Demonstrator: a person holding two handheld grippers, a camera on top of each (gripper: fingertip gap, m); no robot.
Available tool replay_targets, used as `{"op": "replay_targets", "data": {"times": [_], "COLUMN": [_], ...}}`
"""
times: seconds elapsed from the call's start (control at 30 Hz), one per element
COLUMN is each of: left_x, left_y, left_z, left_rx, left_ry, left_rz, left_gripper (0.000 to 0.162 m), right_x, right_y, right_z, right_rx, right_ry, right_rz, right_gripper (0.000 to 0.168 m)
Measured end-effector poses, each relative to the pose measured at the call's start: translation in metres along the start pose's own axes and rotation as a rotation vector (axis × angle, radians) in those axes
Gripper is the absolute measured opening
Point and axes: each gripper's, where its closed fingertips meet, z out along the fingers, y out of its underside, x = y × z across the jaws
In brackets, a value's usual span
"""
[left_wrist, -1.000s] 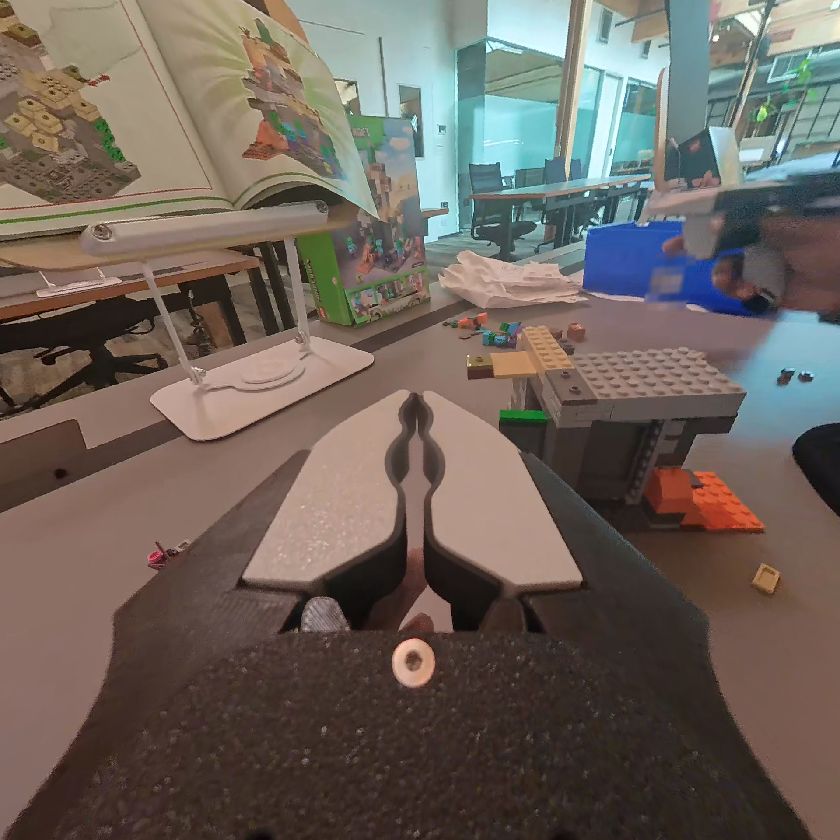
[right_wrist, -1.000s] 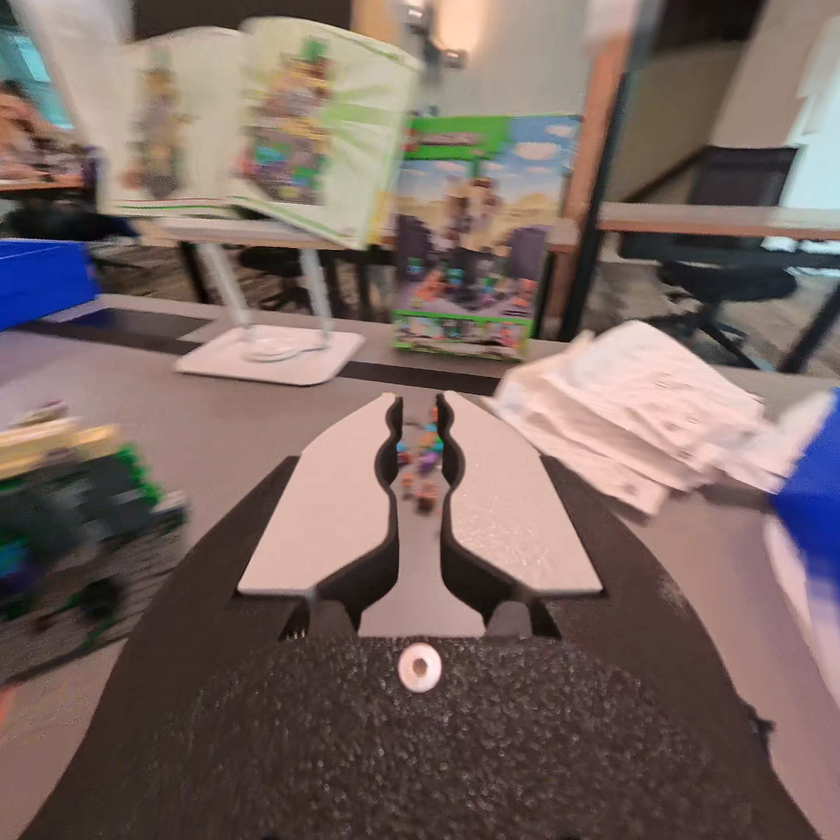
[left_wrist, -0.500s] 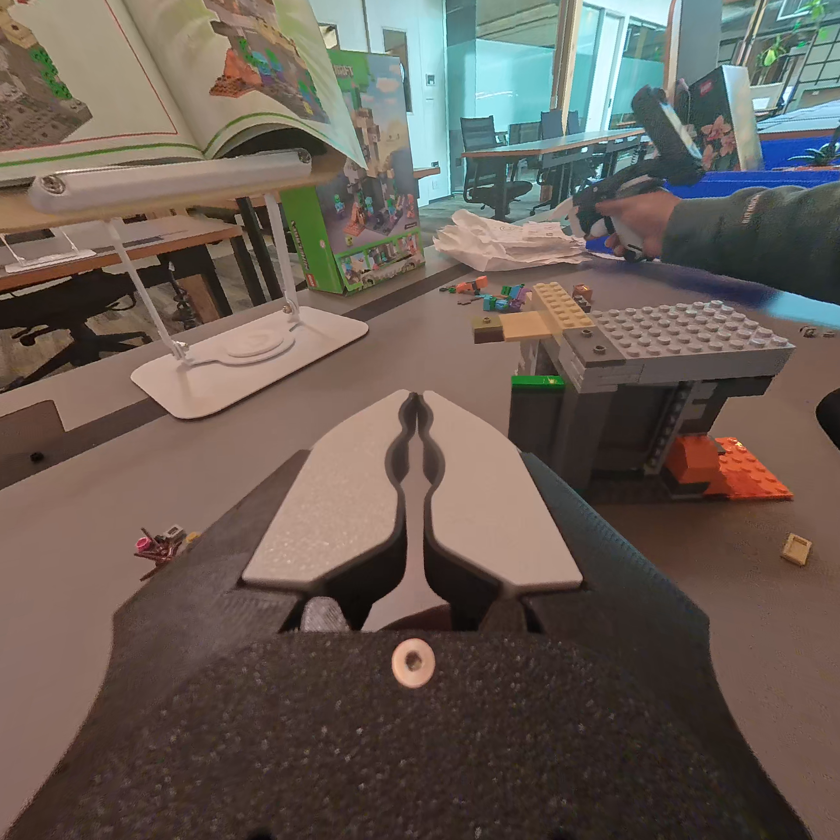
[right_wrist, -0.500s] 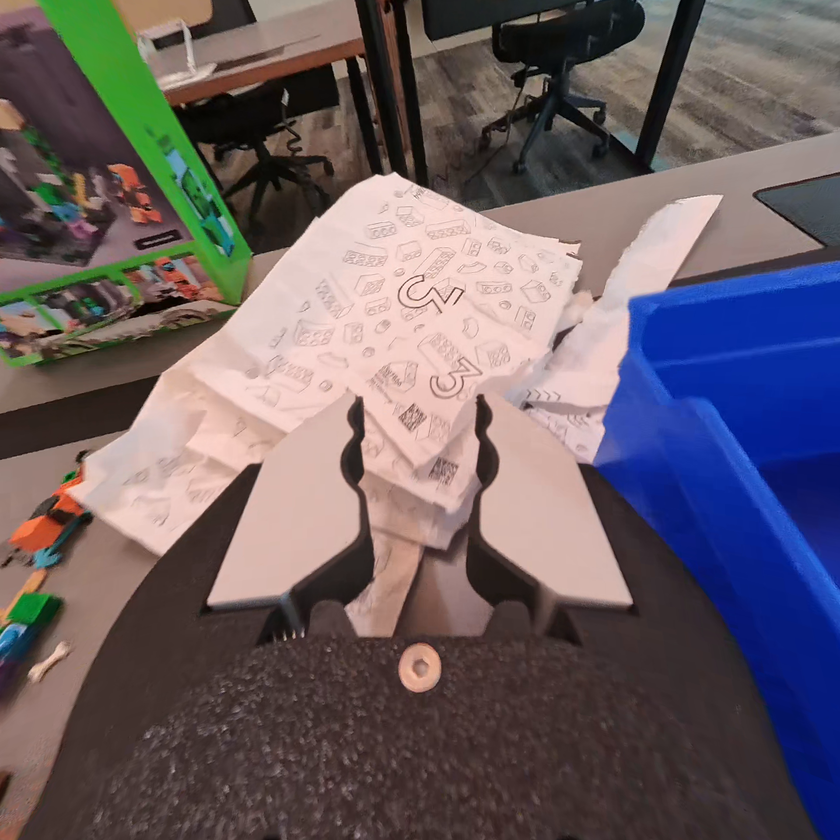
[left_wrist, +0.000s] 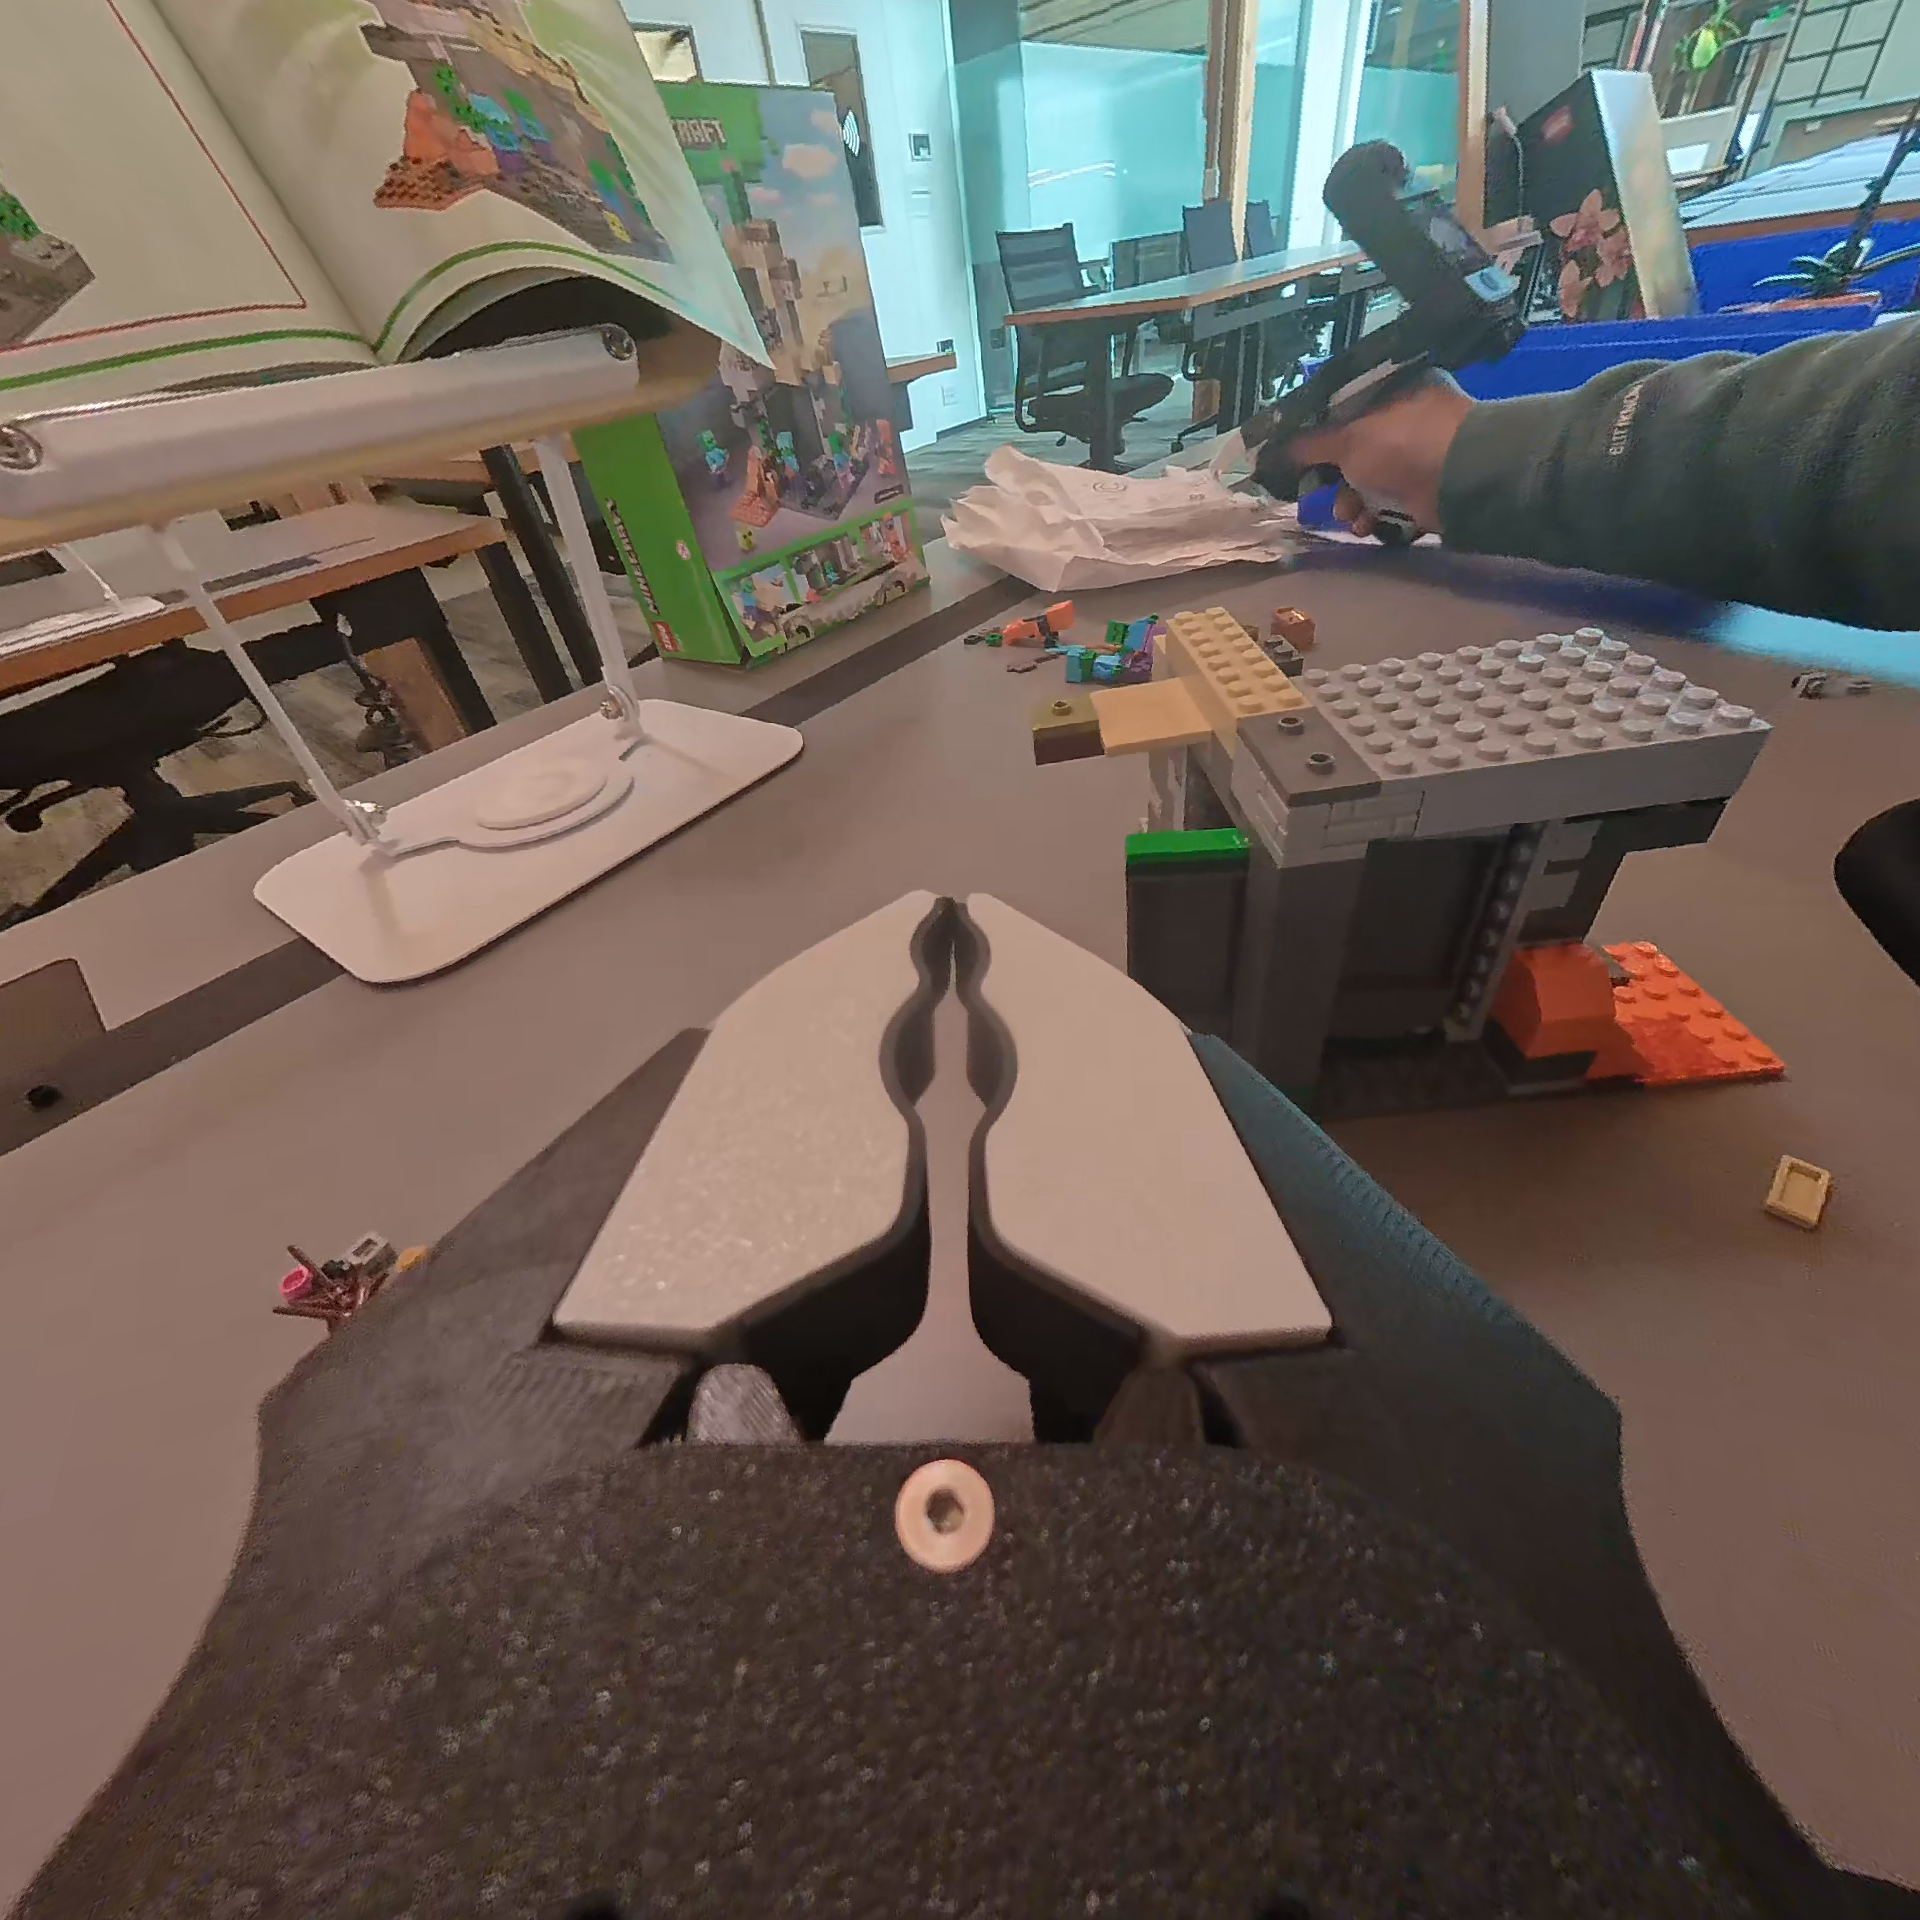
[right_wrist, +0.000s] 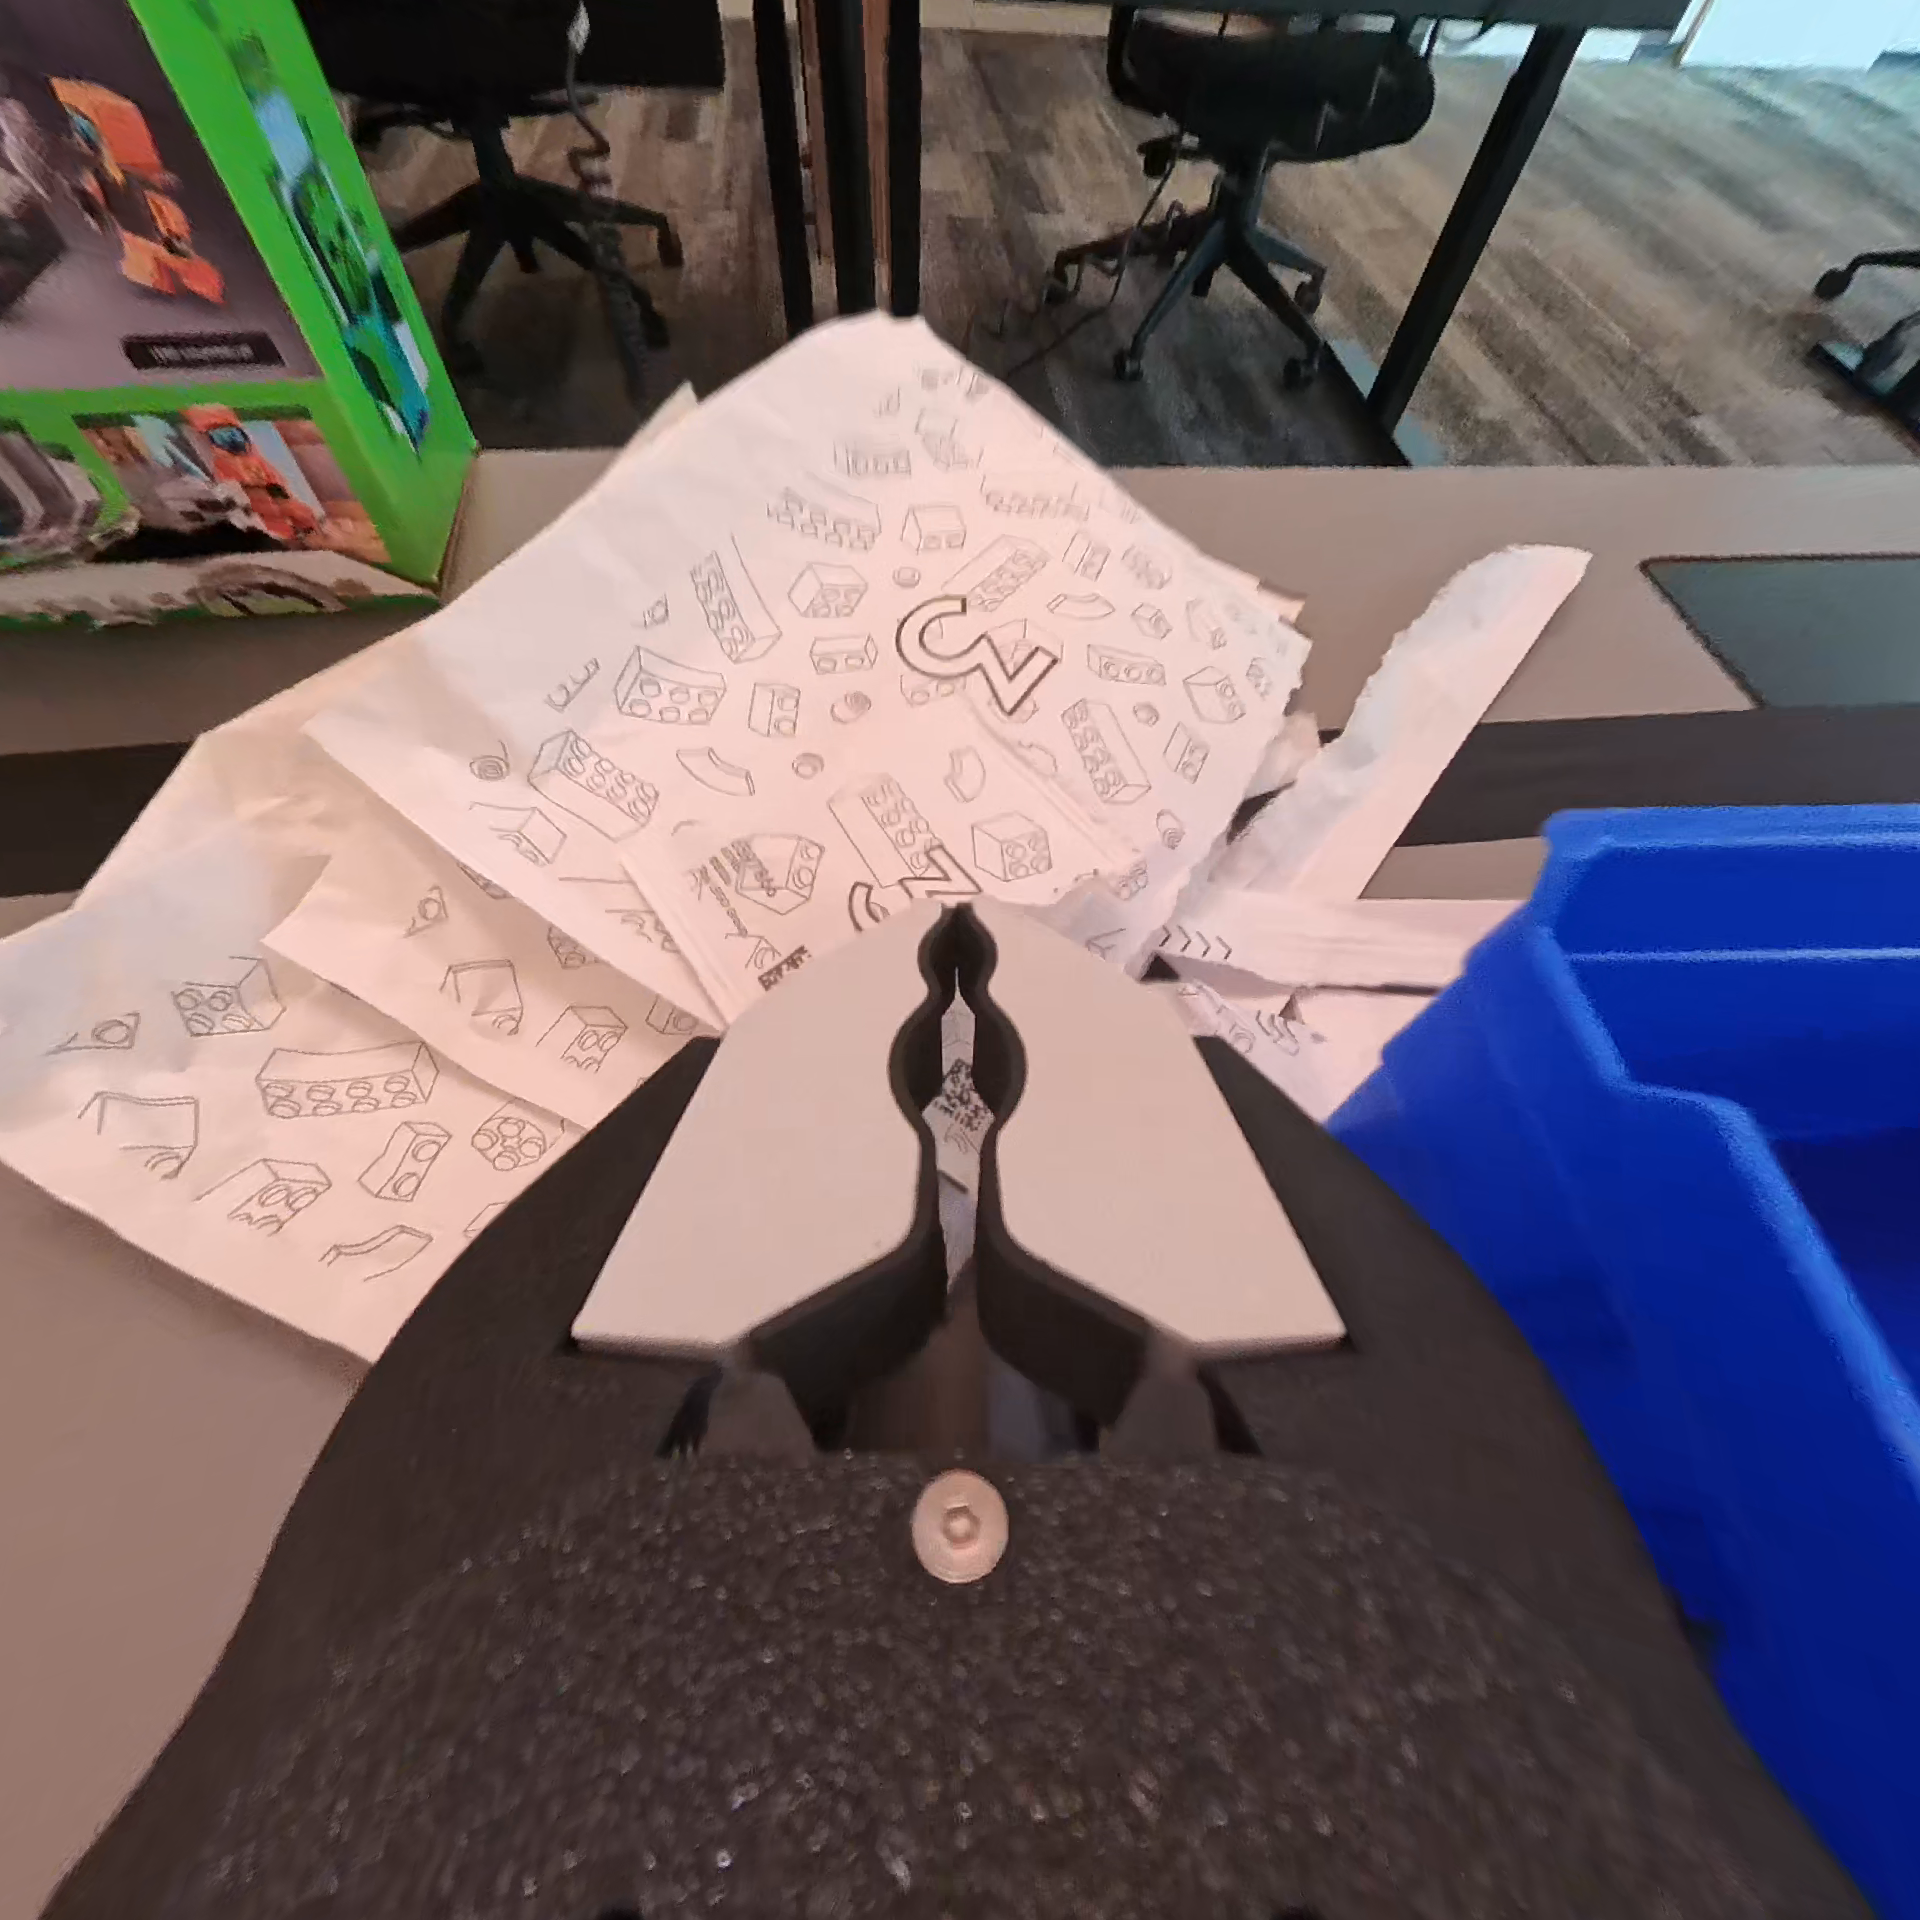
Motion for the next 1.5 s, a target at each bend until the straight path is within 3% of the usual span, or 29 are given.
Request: {"op": "replay_targets", "data": {"times": [0.2,0.43,0.5,0.73,0.8,0.9,1.2,1.33,1.5], "left_x": [0.001,0.006,0.007,0.006,0.006,0.005,0.006,0.005,0.004], "left_y": [-0.001,0.002,0.002,0.004,0.004,0.003,0.004,0.003,0.0], "left_z": [-0.001,0.001,0.001,0.002,0.002,0.001,0.002,0.001,-0.001], "left_rx": [0.003,-0.016,-0.021,-0.027,-0.026,-0.024,-0.026,-0.023,-0.016], "left_ry": [-0.003,0.005,0.005,0.007,0.008,0.009,0.012,0.004,-0.004], "left_rz": [0.017,0.061,0.071,0.065,0.058,0.049,0.056,0.052,0.032], "left_gripper": [0.0,0.0,0.0,0.0,0.0,0.0,0.0,0.0,0.0], "right_x": [0.0,-0.001,-0.002,-0.01,-0.011,-0.007,-0.017,-0.057,-0.143], "right_y": [-0.028,0.008,0.014,0.025,0.027,0.021,-0.027,-0.05,-0.047], "right_z": [-0.032,-0.029,-0.023,0.007,0.013,0.015,-0.019,-0.06,-0.141], "right_rx": [0.125,-0.082,-0.113,-0.259,-0.294,-0.274,-0.046,0.07,0.173], "right_ry": [-0.022,-0.074,-0.08,-0.072,-0.042,0.012,0.023,-0.071,-0.352], "right_rz": [-0.03,0.023,0.049,0.079,0.043,-0.02,-0.318,-0.552,-0.853], "right_gripper": [0.0,0.0,0.034,0.05,0.042,0.002,0.0,0.0,0.0]}}
